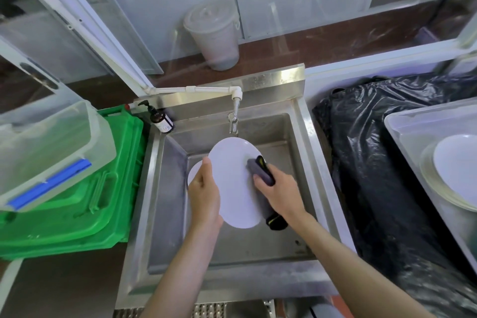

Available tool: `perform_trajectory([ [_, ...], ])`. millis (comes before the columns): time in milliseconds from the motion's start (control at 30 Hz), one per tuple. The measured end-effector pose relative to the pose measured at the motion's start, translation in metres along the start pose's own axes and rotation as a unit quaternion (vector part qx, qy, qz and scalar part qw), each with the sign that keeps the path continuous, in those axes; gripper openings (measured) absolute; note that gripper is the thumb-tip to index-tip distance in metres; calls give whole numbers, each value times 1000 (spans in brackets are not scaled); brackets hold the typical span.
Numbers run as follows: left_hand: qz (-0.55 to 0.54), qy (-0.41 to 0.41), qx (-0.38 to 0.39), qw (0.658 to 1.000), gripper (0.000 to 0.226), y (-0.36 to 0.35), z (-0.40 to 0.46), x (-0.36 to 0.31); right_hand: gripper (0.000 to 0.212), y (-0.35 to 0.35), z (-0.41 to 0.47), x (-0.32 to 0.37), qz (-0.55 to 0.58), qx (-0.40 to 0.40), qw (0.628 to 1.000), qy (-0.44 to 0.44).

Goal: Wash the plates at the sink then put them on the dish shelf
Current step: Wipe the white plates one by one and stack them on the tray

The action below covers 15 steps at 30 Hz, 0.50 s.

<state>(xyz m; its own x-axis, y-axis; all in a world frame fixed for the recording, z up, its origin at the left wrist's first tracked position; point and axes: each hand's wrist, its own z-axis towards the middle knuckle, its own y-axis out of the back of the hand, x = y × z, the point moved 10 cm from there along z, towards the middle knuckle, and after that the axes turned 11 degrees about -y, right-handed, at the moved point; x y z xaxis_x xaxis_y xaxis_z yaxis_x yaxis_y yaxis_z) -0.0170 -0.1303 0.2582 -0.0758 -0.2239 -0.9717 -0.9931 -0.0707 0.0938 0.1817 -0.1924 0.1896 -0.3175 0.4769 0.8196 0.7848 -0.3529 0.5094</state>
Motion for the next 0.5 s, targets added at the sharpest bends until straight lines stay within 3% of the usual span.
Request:
perform_trajectory([
  [167,42,-27,35,998,47,-11,-20,1,13,7,5,33,79,-59,995,-20],
  [267,45,-36,43,997,36,-13,-22,-2,21,-10,-21,78,95,-16,993,74],
  [367,31,-9,43,999,36,-6,-20,3,15,-17,-31,91,53,5,989,141],
  [500,63,-9,54,997,56,-5,-30,0,10,6,-3,48,95,-53,994,12],
])
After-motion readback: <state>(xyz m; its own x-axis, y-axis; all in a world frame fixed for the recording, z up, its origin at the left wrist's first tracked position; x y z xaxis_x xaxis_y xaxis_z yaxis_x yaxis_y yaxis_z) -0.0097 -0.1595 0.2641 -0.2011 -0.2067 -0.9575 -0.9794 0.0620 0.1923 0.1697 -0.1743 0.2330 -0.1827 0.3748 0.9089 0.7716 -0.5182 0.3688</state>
